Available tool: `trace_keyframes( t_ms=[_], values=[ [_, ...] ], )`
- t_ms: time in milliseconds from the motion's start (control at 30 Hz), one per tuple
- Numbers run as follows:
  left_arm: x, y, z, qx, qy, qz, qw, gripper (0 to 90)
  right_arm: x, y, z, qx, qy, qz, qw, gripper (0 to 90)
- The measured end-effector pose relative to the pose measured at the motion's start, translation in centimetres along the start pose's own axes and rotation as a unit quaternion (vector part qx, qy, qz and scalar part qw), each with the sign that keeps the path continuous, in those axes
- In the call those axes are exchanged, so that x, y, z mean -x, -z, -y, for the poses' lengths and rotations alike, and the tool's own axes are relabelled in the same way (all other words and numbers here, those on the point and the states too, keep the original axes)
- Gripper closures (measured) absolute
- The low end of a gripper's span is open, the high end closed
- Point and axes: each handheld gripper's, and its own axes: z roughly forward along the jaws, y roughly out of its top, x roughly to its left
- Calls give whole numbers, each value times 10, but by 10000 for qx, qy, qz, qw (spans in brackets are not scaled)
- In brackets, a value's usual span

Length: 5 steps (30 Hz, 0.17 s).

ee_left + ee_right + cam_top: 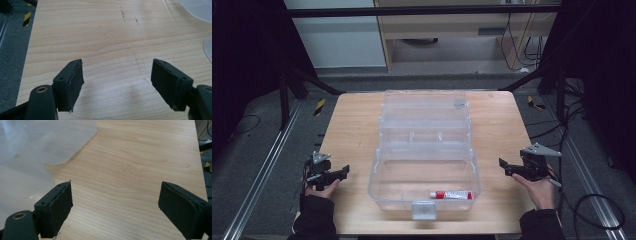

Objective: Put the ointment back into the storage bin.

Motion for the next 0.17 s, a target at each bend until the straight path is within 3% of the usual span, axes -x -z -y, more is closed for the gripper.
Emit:
trace_keyframes(
  t_ms=[167],
  values=[
    [0,-1,0,1,-34,8,10000,243,6,-4,9,-90,5,34,10000,115]
  ],
)
